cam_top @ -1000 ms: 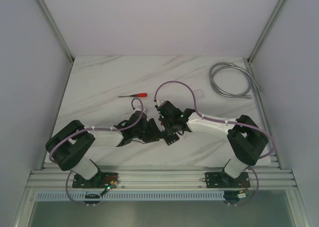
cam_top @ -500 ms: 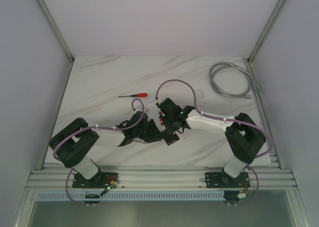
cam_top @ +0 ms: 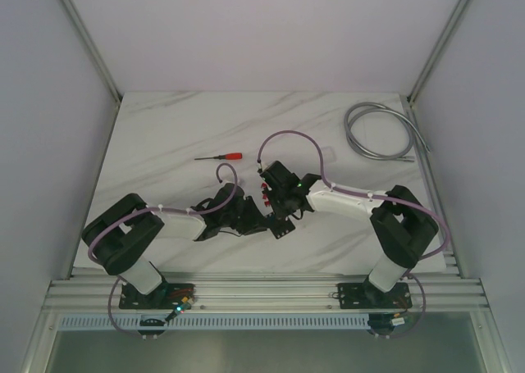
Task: Snap on the fuse box
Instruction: Install the fuse at the fuse box base.
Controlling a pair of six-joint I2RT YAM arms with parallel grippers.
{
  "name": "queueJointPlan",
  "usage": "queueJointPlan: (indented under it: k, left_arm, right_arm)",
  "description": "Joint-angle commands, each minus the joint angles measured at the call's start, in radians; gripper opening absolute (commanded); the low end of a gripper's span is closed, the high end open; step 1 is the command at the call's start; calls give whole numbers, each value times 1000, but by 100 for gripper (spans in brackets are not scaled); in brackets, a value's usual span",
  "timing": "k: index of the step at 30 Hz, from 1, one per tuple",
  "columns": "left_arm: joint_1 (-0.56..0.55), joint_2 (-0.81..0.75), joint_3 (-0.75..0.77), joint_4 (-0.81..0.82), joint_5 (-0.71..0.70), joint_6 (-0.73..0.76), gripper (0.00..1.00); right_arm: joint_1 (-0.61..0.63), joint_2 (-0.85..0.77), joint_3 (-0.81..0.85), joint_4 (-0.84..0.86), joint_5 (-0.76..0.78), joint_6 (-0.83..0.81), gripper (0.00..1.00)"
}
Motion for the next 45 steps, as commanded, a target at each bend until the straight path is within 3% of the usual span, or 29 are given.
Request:
queueJointPlan:
  k: [1, 5, 11, 16, 25, 45]
  left_arm:
    - [-4, 30, -43, -150, -90, 12, 34]
    - [-4, 29, -45, -156, -96, 13, 33]
    - [-4, 23, -41, -158, -95, 17, 33]
    - [-8, 21, -25, -159, -86, 28, 33]
    - [-20, 14, 4, -167, -79, 39, 34]
    - [-31, 9, 38, -182, -89, 45, 39]
  right_arm:
    - [-25, 120, -91, -174, 147, -26, 0]
    - [-25, 125, -91, -197, 181, -18, 0]
    - [-9, 39, -30, -178, 96, -25, 5]
    - [12, -3, 31, -144, 56, -2, 18]
    - [28, -55, 81, -124, 101, 92, 32]
    - [24, 1, 81, -49, 50, 38, 22]
